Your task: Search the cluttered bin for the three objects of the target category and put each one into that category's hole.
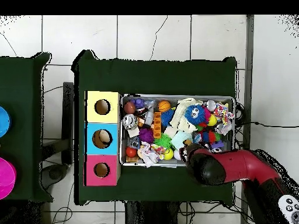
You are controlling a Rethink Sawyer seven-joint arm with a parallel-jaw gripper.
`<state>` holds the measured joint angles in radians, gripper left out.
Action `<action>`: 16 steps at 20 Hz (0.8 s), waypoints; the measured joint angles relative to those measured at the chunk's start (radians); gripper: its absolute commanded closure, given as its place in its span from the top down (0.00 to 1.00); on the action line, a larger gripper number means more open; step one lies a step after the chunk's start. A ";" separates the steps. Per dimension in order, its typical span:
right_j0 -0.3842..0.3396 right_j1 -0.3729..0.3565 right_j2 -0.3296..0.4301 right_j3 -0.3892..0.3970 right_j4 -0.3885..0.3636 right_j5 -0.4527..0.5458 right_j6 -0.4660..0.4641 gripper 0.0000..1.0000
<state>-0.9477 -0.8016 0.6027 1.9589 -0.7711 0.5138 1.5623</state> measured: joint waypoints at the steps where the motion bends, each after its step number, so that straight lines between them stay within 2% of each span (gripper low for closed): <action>1: 0.006 -0.006 -0.001 0.000 0.006 0.002 0.000 0.00; 9: 0.078 -0.071 -0.018 0.001 0.067 0.006 0.000 0.00; 16: 0.188 -0.112 -0.068 0.002 0.126 0.006 0.001 0.00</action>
<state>-0.7596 -0.9141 0.5347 1.9605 -0.6452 0.5198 1.5633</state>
